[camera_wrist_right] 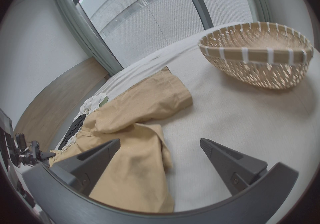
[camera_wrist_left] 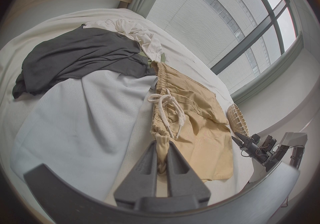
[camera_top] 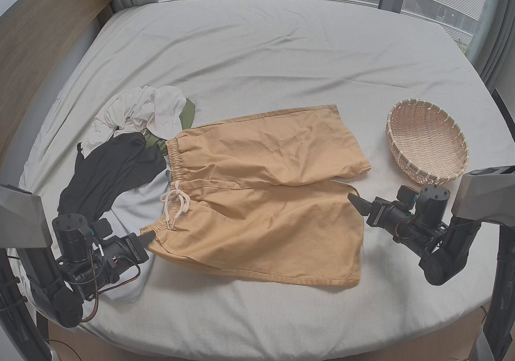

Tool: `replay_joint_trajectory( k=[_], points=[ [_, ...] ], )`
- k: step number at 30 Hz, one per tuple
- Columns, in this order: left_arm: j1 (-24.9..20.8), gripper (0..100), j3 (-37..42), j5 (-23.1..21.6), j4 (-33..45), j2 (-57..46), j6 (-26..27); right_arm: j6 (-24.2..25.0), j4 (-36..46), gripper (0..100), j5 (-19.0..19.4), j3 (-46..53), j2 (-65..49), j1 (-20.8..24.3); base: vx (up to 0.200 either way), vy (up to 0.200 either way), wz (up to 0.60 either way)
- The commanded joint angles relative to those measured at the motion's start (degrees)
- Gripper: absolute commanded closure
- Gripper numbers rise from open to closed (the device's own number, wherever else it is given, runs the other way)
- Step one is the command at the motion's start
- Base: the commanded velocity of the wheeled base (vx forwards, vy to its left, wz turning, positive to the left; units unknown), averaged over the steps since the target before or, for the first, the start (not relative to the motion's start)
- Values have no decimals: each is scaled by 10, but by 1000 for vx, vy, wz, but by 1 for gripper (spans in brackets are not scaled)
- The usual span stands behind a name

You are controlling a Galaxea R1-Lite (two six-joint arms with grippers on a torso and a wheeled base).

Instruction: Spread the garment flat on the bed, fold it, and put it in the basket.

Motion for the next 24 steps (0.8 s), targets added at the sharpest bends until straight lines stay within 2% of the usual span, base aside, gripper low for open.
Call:
replay_joint_trajectory(
  k=[1,9,20,24],
  points=[
    [0,100,2,-1,0,-1,-1,38,0,0,8,47,-15,1,0,0,0],
    [0,100,2,-1,0,0,-1,136,-1,0,34,53,7,6,0,0,0],
    [0,100,3,0,0,1,-1,144,-2,0,29,-10,29,-11,0,0,0],
    [0,100,4,0,0,2,-7,146,-1,0,11,-41,39,-15,0,0,0]
  ],
)
